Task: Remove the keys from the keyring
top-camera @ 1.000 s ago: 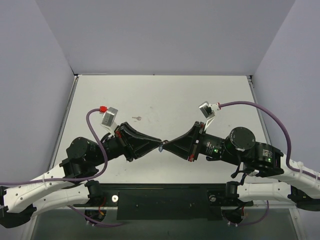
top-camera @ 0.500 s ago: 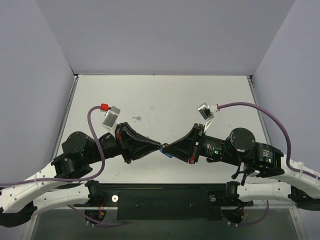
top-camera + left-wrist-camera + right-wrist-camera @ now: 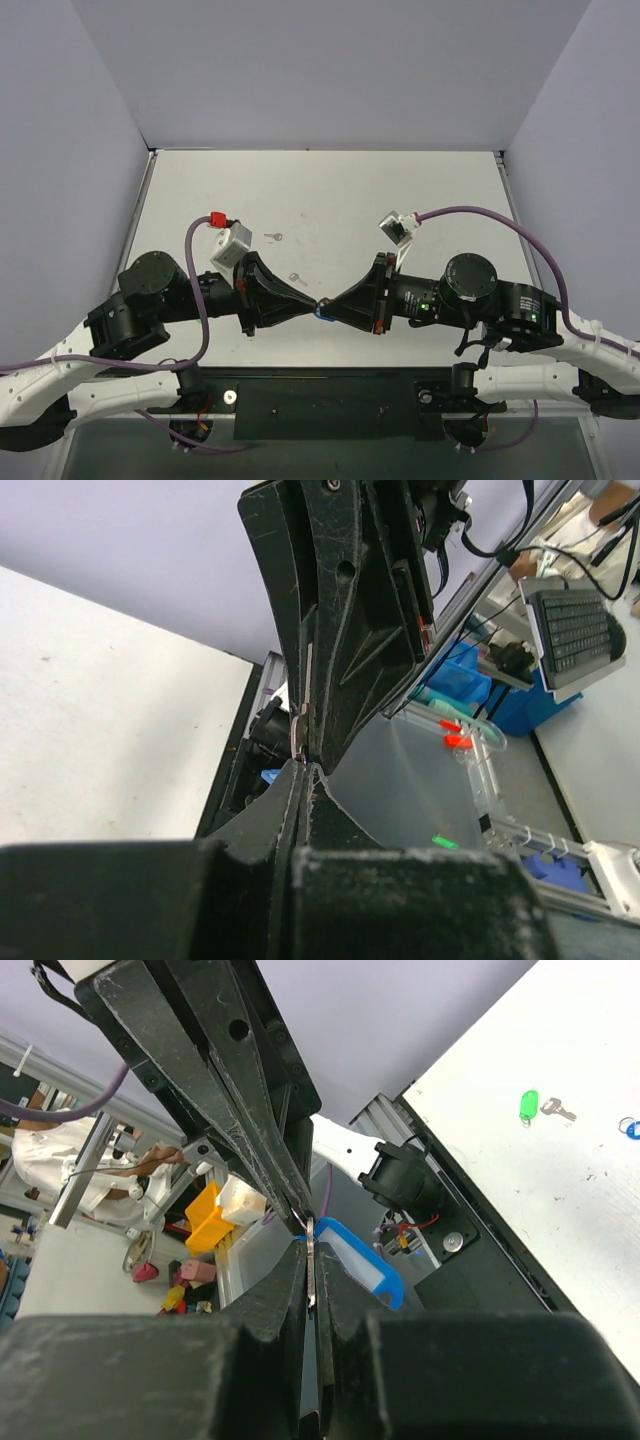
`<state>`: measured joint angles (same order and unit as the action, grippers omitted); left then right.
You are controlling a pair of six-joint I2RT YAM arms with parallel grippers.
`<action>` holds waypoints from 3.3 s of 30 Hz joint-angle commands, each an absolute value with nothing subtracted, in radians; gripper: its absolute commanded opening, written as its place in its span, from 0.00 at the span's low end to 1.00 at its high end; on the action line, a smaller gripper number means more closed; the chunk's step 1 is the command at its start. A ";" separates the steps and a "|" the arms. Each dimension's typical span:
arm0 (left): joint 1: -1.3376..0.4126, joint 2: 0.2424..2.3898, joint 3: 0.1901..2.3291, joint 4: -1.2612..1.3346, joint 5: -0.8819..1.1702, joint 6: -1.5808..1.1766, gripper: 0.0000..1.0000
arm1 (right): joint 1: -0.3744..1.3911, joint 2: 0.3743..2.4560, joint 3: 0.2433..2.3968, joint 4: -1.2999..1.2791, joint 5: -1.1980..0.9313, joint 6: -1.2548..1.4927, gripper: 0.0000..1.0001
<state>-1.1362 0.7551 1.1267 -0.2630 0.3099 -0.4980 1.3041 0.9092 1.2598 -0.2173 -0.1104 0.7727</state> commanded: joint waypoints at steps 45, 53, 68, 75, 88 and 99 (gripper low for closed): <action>-1.141 0.730 1.095 -0.176 0.296 -0.525 0.54 | 1.310 0.891 1.304 -0.166 -0.083 0.753 0.00; -1.150 0.779 1.121 -0.158 0.331 -0.511 0.54 | 1.310 0.893 1.313 -0.158 -0.086 0.755 0.00; -1.150 0.827 1.164 -0.146 0.356 -0.474 0.57 | 1.312 0.900 1.302 -0.143 -0.095 0.764 0.00; -1.150 0.816 1.161 -0.138 0.357 -0.471 0.38 | 1.313 0.911 1.296 -0.137 -0.110 0.770 0.00; -1.150 0.790 1.149 -0.136 0.359 -0.468 0.00 | 1.312 0.916 1.296 -0.152 -0.126 0.779 0.00; -1.150 0.769 1.207 -0.314 0.243 -0.405 0.36 | 1.313 0.910 1.325 -0.183 -0.103 0.772 0.00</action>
<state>-1.1465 0.7963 1.1378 -0.2543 0.3195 -0.4473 1.3041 0.9119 1.2808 -0.1837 -0.1123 0.7818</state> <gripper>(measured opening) 0.195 0.006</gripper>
